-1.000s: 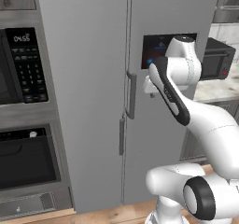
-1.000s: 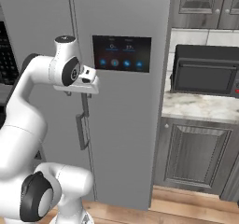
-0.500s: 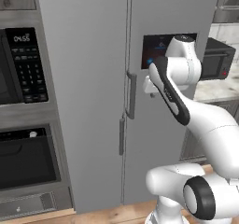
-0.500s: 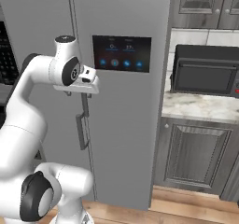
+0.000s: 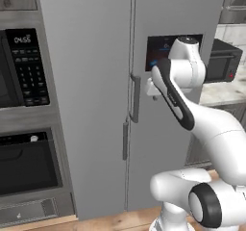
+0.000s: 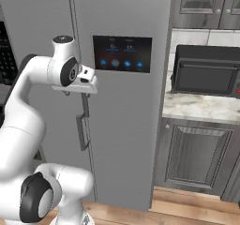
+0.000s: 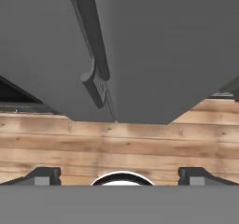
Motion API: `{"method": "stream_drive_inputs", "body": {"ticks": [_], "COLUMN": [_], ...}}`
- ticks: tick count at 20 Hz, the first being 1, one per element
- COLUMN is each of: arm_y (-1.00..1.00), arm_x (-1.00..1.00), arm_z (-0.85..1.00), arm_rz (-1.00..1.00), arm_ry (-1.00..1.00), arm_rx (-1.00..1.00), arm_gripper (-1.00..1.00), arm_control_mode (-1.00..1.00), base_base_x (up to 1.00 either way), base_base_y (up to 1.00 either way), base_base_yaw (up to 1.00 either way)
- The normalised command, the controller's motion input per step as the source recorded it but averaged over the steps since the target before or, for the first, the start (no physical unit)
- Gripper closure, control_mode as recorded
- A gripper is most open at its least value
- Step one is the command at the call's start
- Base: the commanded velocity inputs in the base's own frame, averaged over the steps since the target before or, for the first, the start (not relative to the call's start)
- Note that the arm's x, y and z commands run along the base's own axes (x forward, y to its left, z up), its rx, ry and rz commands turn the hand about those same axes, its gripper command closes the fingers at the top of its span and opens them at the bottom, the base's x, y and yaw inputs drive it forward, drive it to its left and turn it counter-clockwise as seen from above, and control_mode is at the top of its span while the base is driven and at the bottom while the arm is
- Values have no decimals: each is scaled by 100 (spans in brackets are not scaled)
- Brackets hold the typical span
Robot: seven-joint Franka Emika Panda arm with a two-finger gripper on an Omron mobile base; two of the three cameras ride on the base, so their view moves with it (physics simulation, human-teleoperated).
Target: Retrieve the sausage and cheese from the fridge and place them on the cutting board on the counter.
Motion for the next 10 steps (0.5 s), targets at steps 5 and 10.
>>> {"method": "stream_drive_inputs", "body": {"ticks": [5, 10], "arm_y": [58, 27], "arm_x": [2, 6], "arm_z": [0, 0], "arm_rz": [0, 1], "arm_ry": [-24, -27], "arm_rx": [0, 0], "arm_gripper": [-100, -100], "arm_control_mode": [-100, -100], "base_base_x": [0, 0], "base_base_y": [0, 0], "base_base_yaw": [0, 0]}}
